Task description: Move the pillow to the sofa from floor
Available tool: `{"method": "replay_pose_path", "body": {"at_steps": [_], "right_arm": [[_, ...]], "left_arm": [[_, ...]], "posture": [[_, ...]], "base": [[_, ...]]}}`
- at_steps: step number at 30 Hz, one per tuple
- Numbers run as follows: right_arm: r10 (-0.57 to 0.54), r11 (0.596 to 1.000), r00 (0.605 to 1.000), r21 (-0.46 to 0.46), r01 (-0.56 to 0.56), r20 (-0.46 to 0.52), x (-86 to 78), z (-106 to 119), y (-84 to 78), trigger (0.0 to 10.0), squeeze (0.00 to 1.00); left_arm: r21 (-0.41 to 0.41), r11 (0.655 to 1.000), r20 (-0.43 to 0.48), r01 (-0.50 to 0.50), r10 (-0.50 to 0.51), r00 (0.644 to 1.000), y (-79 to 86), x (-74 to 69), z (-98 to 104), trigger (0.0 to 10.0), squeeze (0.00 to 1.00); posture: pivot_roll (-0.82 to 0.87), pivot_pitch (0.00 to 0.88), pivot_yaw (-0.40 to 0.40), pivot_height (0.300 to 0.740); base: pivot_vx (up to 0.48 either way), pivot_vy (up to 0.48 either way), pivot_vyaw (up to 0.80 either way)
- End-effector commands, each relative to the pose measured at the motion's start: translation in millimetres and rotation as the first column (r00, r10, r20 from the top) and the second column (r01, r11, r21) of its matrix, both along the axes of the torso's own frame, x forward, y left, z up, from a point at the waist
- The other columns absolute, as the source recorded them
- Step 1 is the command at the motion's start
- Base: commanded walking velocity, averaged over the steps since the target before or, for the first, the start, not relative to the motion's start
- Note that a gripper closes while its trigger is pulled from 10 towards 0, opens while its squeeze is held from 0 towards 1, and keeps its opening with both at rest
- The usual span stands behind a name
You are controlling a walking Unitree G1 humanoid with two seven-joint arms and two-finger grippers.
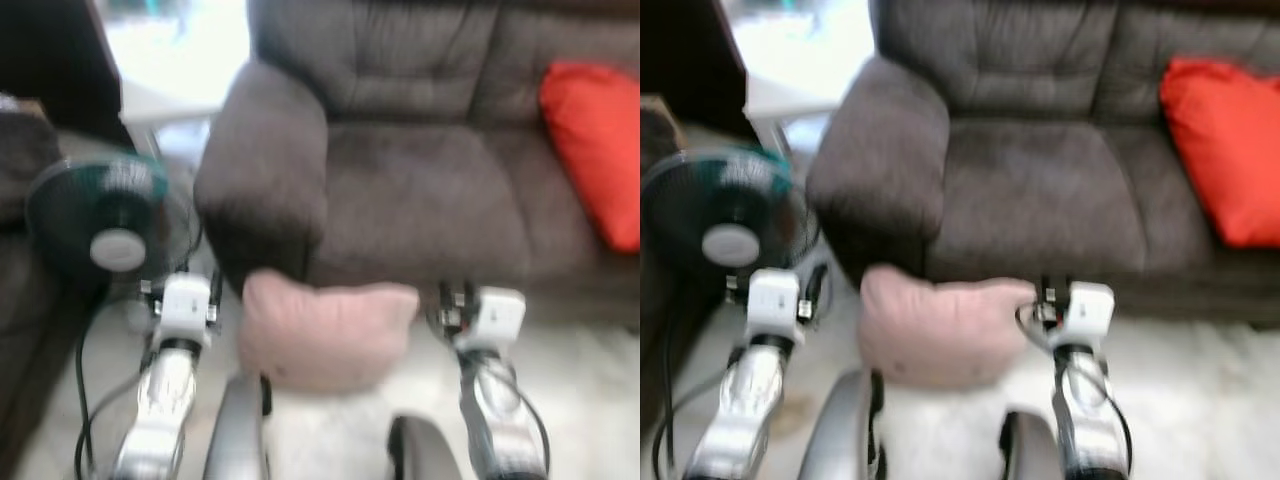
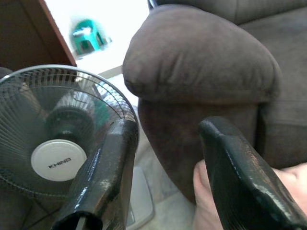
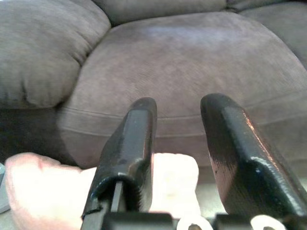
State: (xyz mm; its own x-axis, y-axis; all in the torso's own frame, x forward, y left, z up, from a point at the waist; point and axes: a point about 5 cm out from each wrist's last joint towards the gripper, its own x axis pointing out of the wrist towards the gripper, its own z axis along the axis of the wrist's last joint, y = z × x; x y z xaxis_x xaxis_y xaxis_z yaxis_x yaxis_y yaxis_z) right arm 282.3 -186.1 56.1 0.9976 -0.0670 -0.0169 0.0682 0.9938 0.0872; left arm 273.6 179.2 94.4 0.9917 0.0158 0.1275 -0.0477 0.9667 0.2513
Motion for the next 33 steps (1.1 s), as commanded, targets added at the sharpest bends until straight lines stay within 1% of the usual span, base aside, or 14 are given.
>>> {"method": "replay_pose_path", "body": {"at_steps": [1, 9, 14, 16, 22, 33], "right_arm": [[-0.019, 1.000, 1.000, -0.002, 0.019, -0.002, -1.6, -0.4, -5.2, 10.0, 0.00], [-0.011, 1.000, 1.000, -0.009, 0.011, -0.012, -1.4, -2.4, -4.7, 10.0, 0.00], [0.009, 0.999, 1.000, -0.038, -0.010, -0.013, -1.1, -2.8, -4.9, 10.0, 0.00], [0.016, 0.999, 1.000, -0.043, -0.016, -0.013, -1.0, -2.9, -4.6, 10.0, 0.00], [0.009, 1.000, 1.000, -0.023, -0.010, -0.012, -1.1, -3.5, -4.7, 10.0, 0.00], [0.004, 1.000, 1.000, -0.020, -0.005, -0.011, -0.3, -4.2, -5.7, 10.0, 0.00]], "left_arm": [[-0.002, 1.000, -0.006, 0.006, -0.006, 1.000, -1.0, 2.5, 0.7, 10.0, 0.00], [-0.008, 1.000, -0.018, 0.009, -0.009, 1.000, -1.0, 2.5, -1.7, 10.0, 0.00], [-0.010, 1.000, -0.024, 0.011, -0.011, 1.000, -1.1, 2.7, -2.7, 10.0, 0.00], [-0.010, 1.000, -0.025, 0.011, -0.012, 1.000, -1.2, 2.7, -2.9, 10.0, 0.00], [-0.011, 1.000, -0.026, 0.014, -0.014, 1.000, -1.8, 2.9, -3.1, 10.0, 0.00], [-0.011, 1.000, -0.024, 0.014, -0.014, 1.000, -1.7, 3.3, -2.7, 10.0, 0.00]], "posture": [[0.15, 0.097, -0.026, 0.569], [0.15, 0.097, -0.026, 0.569], [0.15, 0.097, -0.026, 0.569], [0.15, 0.096, -0.026, 0.569], [0.15, 0.095, -0.027, 0.569], [0.15, 0.093, -0.027, 0.569]], "base": [[0.000, 0.000, 0.00], [0.000, 0.000, 0.00], [0.000, 0.000, 0.00], [0.000, 0.000, 0.48], [0.000, 0.000, 0.08], [0.000, 0.000, 0.00]]}}
